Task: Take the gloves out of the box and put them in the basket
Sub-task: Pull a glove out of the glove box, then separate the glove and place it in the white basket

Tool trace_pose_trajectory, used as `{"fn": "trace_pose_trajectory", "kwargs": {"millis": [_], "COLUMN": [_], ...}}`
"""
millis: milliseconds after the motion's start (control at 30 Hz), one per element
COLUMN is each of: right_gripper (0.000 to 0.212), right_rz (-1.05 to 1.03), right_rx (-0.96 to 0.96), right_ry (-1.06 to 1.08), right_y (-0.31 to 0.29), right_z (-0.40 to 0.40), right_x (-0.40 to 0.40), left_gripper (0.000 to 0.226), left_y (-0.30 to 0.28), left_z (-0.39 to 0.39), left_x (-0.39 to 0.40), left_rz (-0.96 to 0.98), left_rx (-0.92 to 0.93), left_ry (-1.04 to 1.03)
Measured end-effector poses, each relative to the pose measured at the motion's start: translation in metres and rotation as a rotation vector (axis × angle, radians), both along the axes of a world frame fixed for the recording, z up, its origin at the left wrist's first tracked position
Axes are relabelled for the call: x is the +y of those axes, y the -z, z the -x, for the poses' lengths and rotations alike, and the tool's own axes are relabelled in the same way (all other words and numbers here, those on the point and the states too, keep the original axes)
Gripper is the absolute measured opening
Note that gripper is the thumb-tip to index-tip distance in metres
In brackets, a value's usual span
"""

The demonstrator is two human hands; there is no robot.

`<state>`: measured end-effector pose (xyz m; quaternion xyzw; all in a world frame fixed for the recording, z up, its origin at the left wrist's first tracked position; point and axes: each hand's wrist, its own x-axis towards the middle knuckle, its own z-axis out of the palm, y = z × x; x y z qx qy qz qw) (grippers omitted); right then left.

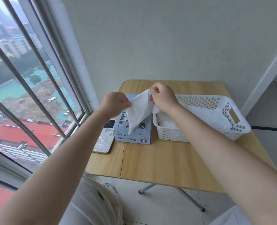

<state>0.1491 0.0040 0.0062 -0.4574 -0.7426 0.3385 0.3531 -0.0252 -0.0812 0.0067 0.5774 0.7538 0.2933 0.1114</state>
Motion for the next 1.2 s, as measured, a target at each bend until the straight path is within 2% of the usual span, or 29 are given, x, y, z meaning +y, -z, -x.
{"fn": "trace_pose_trajectory", "kwargs": {"millis": [67, 167, 233, 333, 433, 533, 667, 933, 1033, 1100, 1200], "right_gripper": [0.019, 0.011, 0.024, 0.046, 0.05, 0.033, 0.012, 0.005, 0.005, 0.005, 0.013], "right_rz": [0.014, -0.059, -0.07, 0.023, 0.031, -0.021, -0.057, 0.046, 0.095, 0.113, 0.217], "right_rx": [0.043, 0.045, 0.047, 0.012, -0.1, -0.151, -0.178, -0.136, -0.058, -0.035, 0.087], "right_ry": [0.026, 0.002, -0.108, -0.281, -0.308, -0.24, -0.175, -0.114, -0.133, -0.144, -0.16], "right_y": [0.0, -0.006, -0.013, -0.022, -0.023, -0.019, -0.017, -0.016, -0.017, -0.018, -0.021], "right_z": [-0.002, -0.005, -0.006, -0.005, -0.003, -0.004, -0.01, -0.017, -0.017, -0.016, -0.012], "right_x": [-0.001, -0.009, -0.018, -0.031, -0.034, -0.03, -0.024, -0.017, -0.015, -0.017, -0.018], "left_gripper": [0.009, 0.011, 0.014, 0.014, 0.01, 0.012, 0.015, 0.013, 0.003, 0.017, 0.042], "left_y": [-0.003, -0.011, -0.02, -0.032, -0.04, -0.04, -0.037, -0.02, -0.016, -0.014, -0.021], "left_z": [-0.002, -0.007, -0.01, -0.018, -0.027, -0.027, -0.022, -0.006, -0.001, 0.0, -0.005], "left_x": [0.001, 0.002, 0.003, 0.002, 0.001, 0.001, 0.0, -0.003, -0.003, -0.004, -0.01], "left_rz": [-0.003, -0.032, -0.076, -0.101, -0.081, -0.068, -0.109, -0.145, -0.111, -0.12, -0.151], "left_rx": [-0.025, -0.209, -0.38, -0.546, -0.68, -0.653, -0.614, -0.468, -0.388, -0.288, -0.182], "left_ry": [-0.023, -0.087, -0.099, -0.07, 0.002, 0.003, -0.098, -0.219, -0.248, -0.201, 0.06]}}
